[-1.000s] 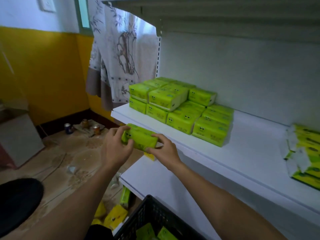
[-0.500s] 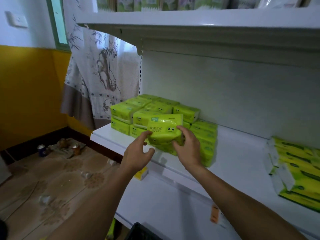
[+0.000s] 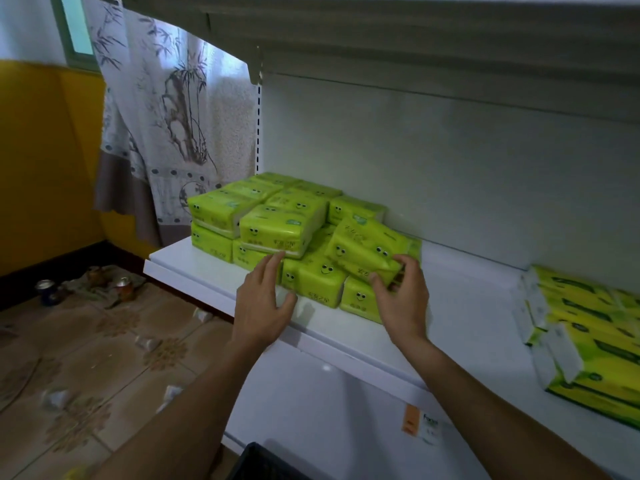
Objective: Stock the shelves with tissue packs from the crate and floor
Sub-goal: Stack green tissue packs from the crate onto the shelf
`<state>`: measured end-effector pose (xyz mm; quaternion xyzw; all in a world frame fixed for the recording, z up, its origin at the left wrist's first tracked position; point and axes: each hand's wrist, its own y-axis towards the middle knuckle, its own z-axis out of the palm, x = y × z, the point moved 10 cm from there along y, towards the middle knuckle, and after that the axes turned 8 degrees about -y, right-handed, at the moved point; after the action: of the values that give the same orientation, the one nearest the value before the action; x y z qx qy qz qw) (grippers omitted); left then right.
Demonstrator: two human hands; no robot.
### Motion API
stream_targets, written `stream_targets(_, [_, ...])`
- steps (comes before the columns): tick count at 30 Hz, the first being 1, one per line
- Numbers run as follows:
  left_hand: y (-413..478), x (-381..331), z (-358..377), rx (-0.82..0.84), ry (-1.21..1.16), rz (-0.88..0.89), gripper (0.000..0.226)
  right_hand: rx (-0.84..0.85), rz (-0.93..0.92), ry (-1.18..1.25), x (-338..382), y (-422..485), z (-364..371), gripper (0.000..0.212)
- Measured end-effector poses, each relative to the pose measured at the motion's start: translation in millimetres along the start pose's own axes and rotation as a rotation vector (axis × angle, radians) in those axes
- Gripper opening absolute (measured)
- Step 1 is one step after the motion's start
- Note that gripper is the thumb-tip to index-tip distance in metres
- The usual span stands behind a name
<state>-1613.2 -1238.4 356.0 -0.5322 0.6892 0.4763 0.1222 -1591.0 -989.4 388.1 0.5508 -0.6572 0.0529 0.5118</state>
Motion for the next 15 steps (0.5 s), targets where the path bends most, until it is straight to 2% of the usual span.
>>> stream_targets(2, [11,1,3,0.016,0.02,-0.023,0.076,0.065,0.027,-0.112,-2,12,8,0.042])
stream_targets(6, [30,6,8,0.047,0.058,-0.049,0.084,0.189,-0.053,-0.383,11,36,29,0.045])
stream_targets(10, [36,16,10,0.065,0.086,-0.07,0.085,0.211,0.055,-0.235,13,53,44,0.046])
stream_targets(15, [16,34,5,0.094,0.201,-0.089,0.084,0.242,0.059,-0.148,14,56,72,0.05])
